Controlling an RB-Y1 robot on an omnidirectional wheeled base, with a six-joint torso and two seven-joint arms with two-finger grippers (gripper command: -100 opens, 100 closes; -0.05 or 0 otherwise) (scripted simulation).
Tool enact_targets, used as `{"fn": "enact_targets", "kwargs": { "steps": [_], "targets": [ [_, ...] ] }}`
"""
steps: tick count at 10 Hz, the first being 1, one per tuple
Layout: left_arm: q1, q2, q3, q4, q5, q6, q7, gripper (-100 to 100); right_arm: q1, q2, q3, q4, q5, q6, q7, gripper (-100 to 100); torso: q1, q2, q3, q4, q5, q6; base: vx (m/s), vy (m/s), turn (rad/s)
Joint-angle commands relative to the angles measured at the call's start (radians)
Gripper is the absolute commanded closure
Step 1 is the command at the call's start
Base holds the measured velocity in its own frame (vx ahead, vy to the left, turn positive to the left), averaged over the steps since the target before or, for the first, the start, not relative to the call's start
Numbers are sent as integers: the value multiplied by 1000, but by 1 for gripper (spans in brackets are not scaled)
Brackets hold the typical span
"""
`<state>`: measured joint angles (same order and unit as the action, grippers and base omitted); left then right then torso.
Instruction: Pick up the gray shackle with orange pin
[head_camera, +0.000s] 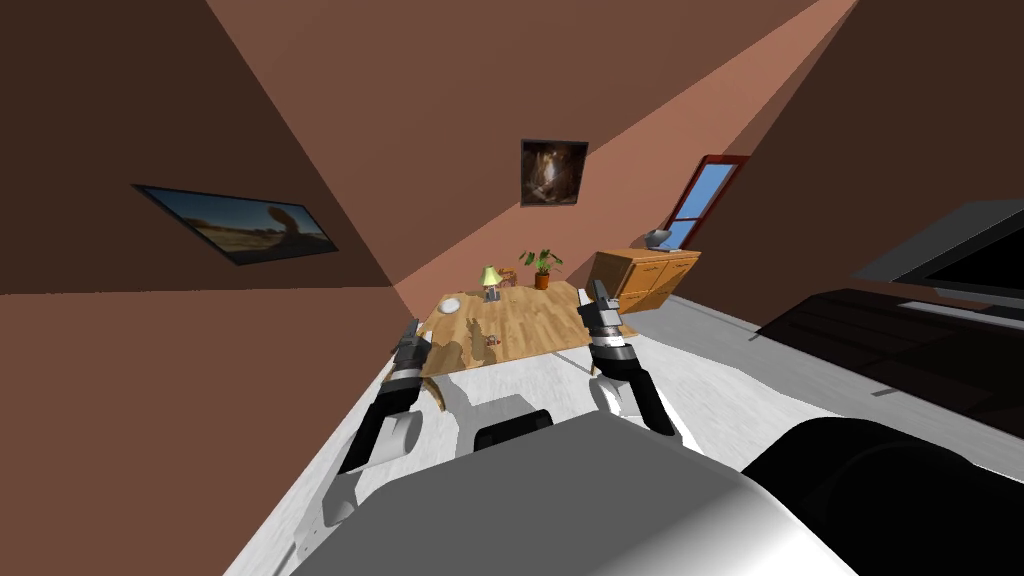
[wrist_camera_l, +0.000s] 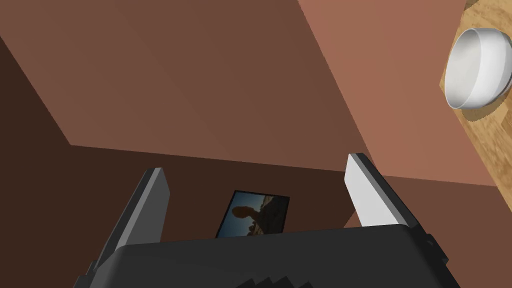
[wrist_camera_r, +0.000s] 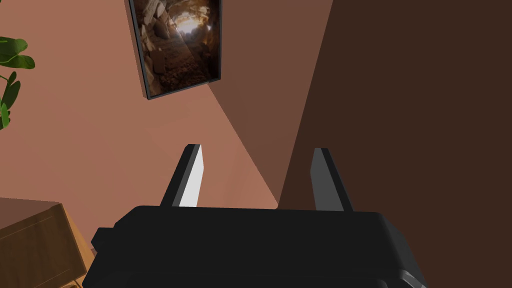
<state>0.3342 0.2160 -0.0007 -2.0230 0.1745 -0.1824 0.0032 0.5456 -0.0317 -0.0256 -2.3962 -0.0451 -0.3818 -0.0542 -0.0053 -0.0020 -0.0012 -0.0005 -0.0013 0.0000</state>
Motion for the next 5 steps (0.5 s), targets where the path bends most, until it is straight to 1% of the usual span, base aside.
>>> {"fn": "enact_targets", "kwargs": {
  "steps": [1, 2, 3, 4, 5],
  "targets": [
    [-37, 15, -5, 43, 17, 50, 4, -100, 0, 0, 0, 0, 0, 0, 0, 0, 0, 0, 0, 0, 0, 0, 26, -122, -12],
    [-37, 15, -5, 43, 17, 61, 4, -100, 0, 0, 0, 0, 0, 0, 0, 0, -2, 0, 0, 0, 0, 0, 21, -86, 7],
    [-58, 26, -8, 69, 29, 101, 8, -100, 0, 0, 0, 0, 0, 0, 0, 0, -1, 0, 0, 0, 0, 0, 34, -69, -9],
    [-58, 26, -8, 69, 29, 101, 8, -100, 0, 0, 0, 0, 0, 0, 0, 0, 0, 0, 0, 0, 0, 0, 23, -54, -2],
    [-79, 37, -11, 96, 41, 136, 11, -100, 0, 0, 0, 0, 0, 0, 0, 0, 2, 0, 0, 0, 0, 0, 25, -79, -7]
  ]
}}
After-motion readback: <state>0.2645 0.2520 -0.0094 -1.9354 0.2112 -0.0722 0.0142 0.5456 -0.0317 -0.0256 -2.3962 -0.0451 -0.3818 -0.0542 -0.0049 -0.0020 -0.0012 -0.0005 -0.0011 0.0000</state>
